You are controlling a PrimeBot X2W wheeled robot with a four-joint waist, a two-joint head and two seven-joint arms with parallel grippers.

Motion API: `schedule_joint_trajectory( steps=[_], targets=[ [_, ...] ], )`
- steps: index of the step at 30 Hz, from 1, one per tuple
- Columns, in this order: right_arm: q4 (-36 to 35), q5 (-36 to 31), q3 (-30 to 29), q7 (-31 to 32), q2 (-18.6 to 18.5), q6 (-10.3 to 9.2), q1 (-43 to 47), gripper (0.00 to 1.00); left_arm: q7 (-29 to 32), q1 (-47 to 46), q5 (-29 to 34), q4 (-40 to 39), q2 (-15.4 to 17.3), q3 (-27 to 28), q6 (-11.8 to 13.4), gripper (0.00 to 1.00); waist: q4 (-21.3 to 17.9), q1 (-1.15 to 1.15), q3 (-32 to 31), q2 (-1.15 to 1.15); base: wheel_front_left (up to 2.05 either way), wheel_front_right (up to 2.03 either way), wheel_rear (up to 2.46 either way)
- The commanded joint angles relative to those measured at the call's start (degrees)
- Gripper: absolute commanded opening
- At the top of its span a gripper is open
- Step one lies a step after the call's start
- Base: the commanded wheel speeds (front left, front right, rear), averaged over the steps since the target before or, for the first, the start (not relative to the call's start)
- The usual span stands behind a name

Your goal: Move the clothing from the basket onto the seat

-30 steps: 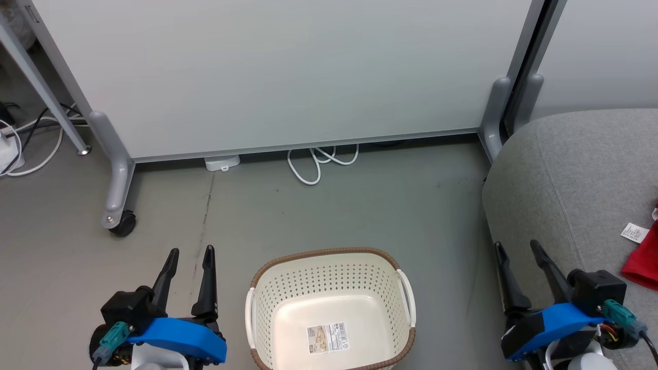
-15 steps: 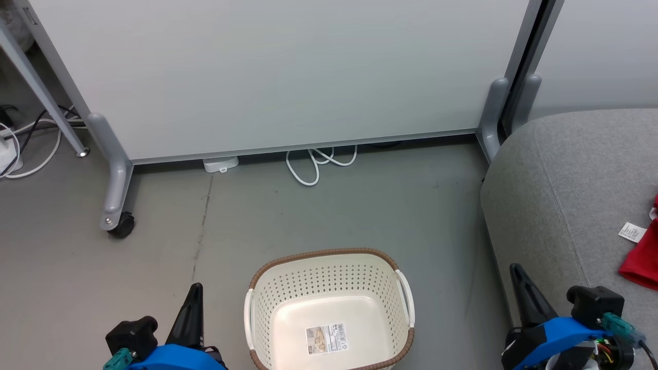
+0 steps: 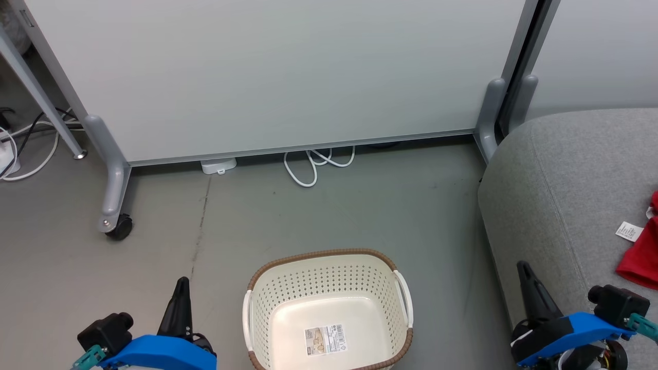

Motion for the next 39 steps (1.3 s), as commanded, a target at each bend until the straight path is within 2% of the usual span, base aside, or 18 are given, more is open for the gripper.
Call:
schedule_joint_trajectory(
  steps=[1, 22, 39],
  targets=[
    [-1.21, 3.08, -0.32, 0.38, -0.10, 0.01, -0.84, 0.00, 0.68, -1.53, -2.52, -1.35, 0.14, 1.01, -0.02, 0.00, -0.04, 0.00, -0.02, 0.00, 0.00, 0.00, 0.00],
    [-2.15, 20.66, -1.24, 3.23, -0.12, 0.01, -1.37, 0.00, 5.24, -2.10, -17.40, -4.05, -0.59, 4.29, -0.04, 0.00, -0.52, 0.00, -0.26, 0.00, 0.00, 0.00, 0.00],
    [-2.73, 32.31, -1.88, 5.18, -0.13, 0.02, -1.75, 0.00, 8.31, -2.43, -27.29, -5.83, -1.05, 6.46, -0.06, 0.00, -0.91, 0.00, -0.45, 0.00, 0.00, 0.00, 0.00]
  ],
)
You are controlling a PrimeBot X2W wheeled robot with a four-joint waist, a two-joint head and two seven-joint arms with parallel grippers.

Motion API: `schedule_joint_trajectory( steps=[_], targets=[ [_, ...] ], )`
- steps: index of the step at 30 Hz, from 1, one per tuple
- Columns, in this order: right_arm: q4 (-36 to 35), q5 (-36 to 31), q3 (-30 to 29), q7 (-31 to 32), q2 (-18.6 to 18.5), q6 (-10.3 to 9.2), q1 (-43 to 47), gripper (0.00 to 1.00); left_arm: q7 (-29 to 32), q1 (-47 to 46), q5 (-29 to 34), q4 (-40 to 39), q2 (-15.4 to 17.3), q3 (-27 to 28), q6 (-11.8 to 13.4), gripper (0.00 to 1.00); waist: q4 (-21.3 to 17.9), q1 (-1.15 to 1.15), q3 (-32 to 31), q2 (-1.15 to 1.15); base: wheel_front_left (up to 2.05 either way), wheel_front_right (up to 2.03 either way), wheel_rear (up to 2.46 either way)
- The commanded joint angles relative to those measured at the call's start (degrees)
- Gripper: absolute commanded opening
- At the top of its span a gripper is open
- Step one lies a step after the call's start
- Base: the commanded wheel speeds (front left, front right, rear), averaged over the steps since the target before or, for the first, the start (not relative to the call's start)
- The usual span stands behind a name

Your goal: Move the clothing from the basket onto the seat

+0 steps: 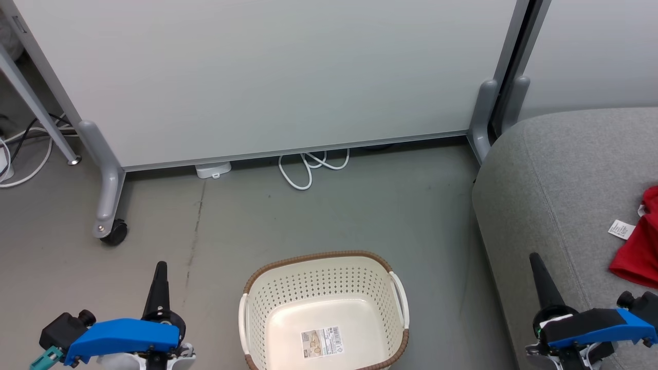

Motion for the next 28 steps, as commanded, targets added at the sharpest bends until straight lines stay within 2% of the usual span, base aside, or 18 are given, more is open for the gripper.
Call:
schedule_joint_trajectory(
  steps=[1, 28],
  targets=[
    [-0.82, 1.71, -0.23, 0.40, -0.14, 0.02, -1.41, 0.00, 0.50, -1.38, -1.42, -0.98, 0.08, 0.62, -0.06, 0.00, -0.03, -0.01, -0.02, 0.00, 0.00, 0.00, 0.00],
    [-1.55, 16.78, -1.01, 2.88, -0.16, 0.02, -1.77, 0.00, 4.41, -1.81, -14.17, -3.20, -0.53, 3.46, -0.08, 0.00, -0.65, -0.01, -0.32, 0.00, 0.00, 0.00, 0.00]
  ],
)
